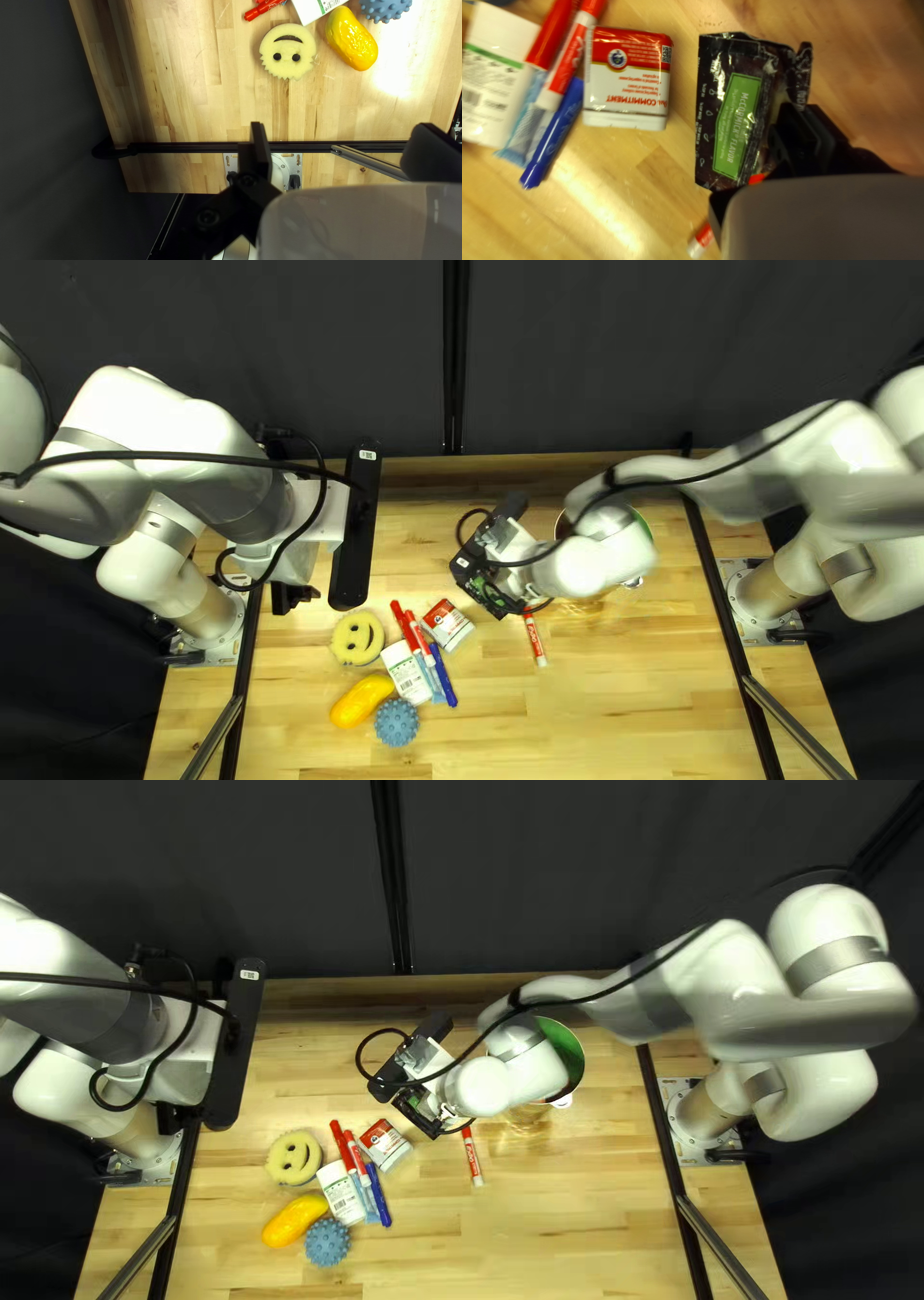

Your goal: Pick up trash and place into trash bin

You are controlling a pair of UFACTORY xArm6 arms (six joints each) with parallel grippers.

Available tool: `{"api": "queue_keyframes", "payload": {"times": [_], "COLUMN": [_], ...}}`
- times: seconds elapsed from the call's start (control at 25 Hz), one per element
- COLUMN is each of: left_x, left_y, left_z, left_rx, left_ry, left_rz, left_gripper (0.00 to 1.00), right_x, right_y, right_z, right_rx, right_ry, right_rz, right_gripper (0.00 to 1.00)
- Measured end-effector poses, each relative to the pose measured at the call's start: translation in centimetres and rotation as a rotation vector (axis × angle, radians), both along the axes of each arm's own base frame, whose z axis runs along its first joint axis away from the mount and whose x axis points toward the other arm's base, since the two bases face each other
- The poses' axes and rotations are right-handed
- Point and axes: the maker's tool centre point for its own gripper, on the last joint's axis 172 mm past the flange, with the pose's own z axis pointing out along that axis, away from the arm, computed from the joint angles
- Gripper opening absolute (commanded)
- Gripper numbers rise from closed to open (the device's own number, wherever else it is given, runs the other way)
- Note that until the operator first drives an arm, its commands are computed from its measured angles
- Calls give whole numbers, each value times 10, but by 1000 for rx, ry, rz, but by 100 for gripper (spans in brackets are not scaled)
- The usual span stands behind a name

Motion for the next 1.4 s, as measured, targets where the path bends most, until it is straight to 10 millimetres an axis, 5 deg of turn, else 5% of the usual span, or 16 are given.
{"api": "queue_keyframes", "payload": {"times": [0.12,0.24,0.56,0.6,0.64,0.8,0.96,1.2,1.4], "left_x": [0,0,0,0,0,0,0,0,0], "left_y": [0,0,0,0,0,0,0,0,0], "left_z": [0,0,0,0,0,0,0,0,0], "left_rx": [0,0,0,0,0,0,0,0,0], "left_ry": [0,0,0,0,0,0,0,0,0], "left_rz": [0,0,0,0,0,0,0,0,0], "left_gripper": [100,100,100,100,100,100,100,100,100], "right_x": [-40,-77,-149,-152,-154,-146,-114,-67,-53], "right_y": [-6,-20,-64,-65,-66,-54,-17,58,103], "right_z": [26,29,5,3,3,8,17,22,-2], "right_rx": [-3,1,48,53,56,53,32,4,-27], "right_ry": [0,15,50,52,53,63,80,78,129], "right_rz": [-34,-82,-233,-248,-258,-248,-109,295,687], "right_gripper": [2,2,10,35,97,100,100,100,100]}}
